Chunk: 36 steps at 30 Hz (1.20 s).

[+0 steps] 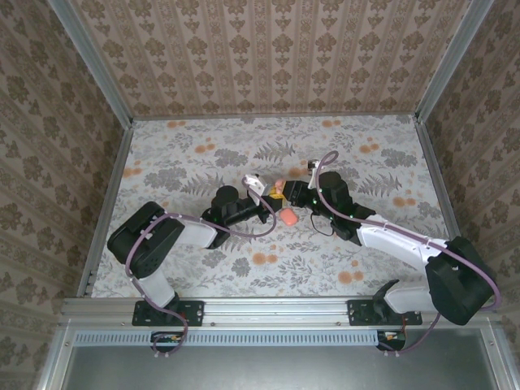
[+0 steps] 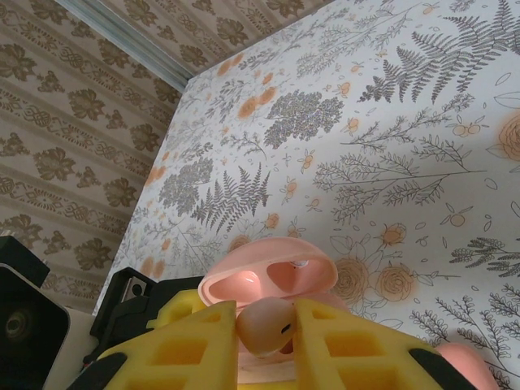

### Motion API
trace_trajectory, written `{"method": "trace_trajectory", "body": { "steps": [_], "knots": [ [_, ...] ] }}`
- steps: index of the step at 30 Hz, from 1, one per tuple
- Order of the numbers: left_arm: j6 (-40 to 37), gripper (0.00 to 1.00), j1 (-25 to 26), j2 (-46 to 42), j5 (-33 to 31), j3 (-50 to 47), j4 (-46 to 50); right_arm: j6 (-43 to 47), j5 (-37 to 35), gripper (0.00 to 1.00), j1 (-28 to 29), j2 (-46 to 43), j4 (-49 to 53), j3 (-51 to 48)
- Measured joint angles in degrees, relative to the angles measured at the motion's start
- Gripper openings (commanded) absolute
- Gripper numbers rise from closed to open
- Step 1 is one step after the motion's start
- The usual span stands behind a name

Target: Insert the wireless bluetooth earbuds into the charging case

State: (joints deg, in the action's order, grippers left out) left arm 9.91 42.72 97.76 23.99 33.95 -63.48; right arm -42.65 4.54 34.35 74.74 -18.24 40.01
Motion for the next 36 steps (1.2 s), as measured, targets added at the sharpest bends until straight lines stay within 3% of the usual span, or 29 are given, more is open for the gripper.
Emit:
{"method": "trace_trajectory", "body": {
  "steps": [36],
  "knots": [
    [-0.46,0.10,-0.04,-4.13,-0.04,0.00,1.55,0.48,1.36,0.41,0.04,-2.19,-0.20,1.31]
  ]
}}
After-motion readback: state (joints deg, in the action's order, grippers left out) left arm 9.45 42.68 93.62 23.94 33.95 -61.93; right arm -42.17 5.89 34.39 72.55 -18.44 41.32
